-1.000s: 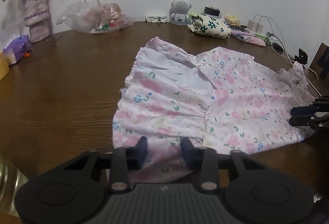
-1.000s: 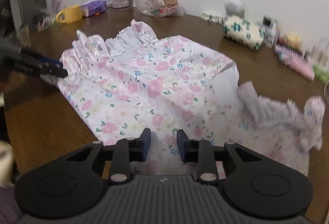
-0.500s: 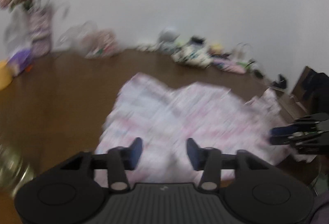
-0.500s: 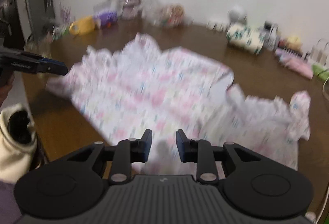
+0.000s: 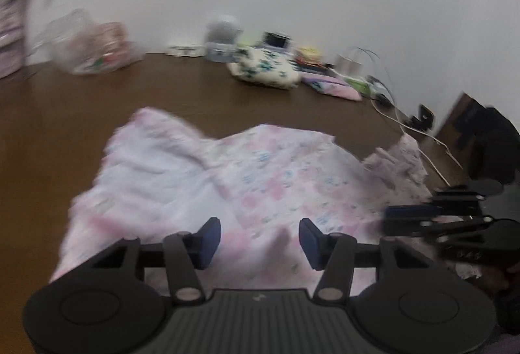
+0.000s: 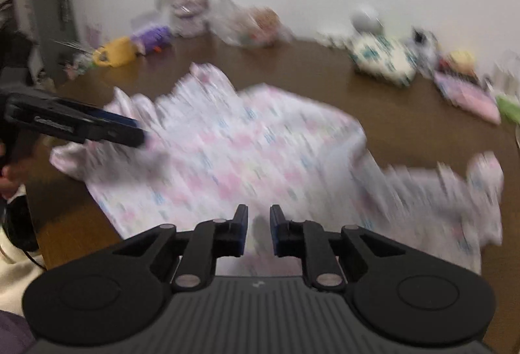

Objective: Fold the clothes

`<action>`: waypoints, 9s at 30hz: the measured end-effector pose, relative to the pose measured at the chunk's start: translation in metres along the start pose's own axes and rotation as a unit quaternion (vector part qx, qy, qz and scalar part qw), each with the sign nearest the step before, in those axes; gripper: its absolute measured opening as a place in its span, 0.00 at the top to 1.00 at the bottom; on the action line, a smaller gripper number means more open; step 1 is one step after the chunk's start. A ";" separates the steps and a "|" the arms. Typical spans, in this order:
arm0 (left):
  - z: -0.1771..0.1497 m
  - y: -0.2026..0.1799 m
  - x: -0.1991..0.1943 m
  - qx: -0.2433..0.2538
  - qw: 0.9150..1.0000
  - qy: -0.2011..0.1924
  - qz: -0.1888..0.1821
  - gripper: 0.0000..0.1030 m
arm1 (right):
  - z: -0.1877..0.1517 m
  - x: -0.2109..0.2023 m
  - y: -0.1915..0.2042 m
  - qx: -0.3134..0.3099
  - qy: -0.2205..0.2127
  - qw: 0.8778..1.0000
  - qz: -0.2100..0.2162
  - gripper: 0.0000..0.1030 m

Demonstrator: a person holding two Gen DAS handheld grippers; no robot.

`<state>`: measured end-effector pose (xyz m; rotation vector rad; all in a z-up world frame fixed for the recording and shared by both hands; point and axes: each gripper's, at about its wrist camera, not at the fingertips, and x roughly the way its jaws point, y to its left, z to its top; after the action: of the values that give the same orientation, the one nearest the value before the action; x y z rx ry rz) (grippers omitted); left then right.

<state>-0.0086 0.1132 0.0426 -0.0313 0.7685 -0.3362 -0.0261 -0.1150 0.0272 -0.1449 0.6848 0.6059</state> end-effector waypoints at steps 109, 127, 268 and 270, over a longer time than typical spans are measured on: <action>-0.031 -0.065 0.016 0.012 0.983 -0.023 0.181 0.47 | -0.022 0.009 -0.005 0.076 0.001 0.992 -0.103 0.75; -0.039 -0.126 0.033 0.048 0.994 -0.022 0.093 0.48 | -0.074 -0.108 -0.007 0.044 0.061 0.997 0.014 0.79; -0.058 -0.027 -0.085 0.108 0.982 -0.152 -0.037 0.35 | 0.051 0.067 -0.021 0.134 0.124 0.912 0.367 0.97; -0.060 -0.037 -0.077 0.156 0.978 -0.139 -0.023 0.35 | 0.051 0.065 -0.019 0.133 0.128 0.910 0.370 0.97</action>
<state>-0.1118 0.1078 0.0563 0.1963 0.4331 -0.4828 0.0525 -0.0834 0.0236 0.3159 1.0812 1.2251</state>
